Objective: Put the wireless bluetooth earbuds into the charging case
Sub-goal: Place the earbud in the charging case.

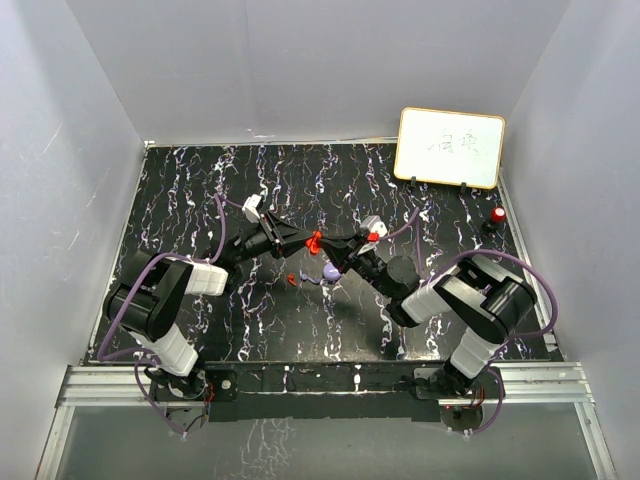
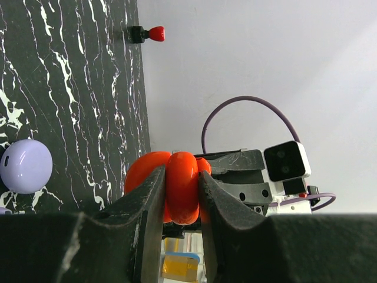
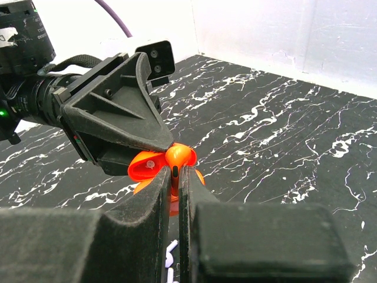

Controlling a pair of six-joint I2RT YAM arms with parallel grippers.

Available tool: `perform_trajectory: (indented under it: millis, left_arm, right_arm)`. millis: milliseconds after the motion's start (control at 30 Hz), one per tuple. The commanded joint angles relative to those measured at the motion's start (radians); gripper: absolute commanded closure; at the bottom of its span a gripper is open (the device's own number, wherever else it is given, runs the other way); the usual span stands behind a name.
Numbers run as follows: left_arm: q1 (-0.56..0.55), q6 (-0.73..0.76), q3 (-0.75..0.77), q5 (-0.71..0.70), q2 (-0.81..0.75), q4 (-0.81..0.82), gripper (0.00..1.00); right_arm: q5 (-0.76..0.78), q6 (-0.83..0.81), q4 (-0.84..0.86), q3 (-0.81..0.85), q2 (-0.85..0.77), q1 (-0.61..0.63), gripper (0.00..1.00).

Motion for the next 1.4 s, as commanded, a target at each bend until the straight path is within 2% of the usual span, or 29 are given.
perform_trajectory:
  millis: [0,533,633,800,1133,1367]
  left_arm:
    - [-0.007,0.001,0.033,0.027,-0.058,0.022,1.0]
    - [-0.007,-0.011,0.045,0.022,-0.054,0.039,1.0]
    - [-0.007,-0.013,0.048,0.02,-0.054,0.038,1.0]
    - [-0.007,-0.012,0.055,0.018,-0.052,0.033,1.0]
    - [-0.007,-0.009,0.059,0.016,-0.037,0.037,1.0]
    - [0.0,-0.01,0.052,0.018,-0.012,0.079,1.0]
  right_arm:
    - [-0.006,0.006,0.336,0.016,0.007,-0.007,1.0]
    - [-0.005,0.019,0.337,0.002,0.0,-0.008,1.0]
    - [0.0,0.019,0.336,-0.001,-0.004,-0.007,0.95]
    - [0.009,0.021,0.336,-0.005,-0.013,-0.007,0.77]
    - [0.03,0.003,0.336,-0.028,-0.088,-0.008,0.65]
    - [0.104,-0.026,0.304,-0.144,-0.299,-0.013,0.59]
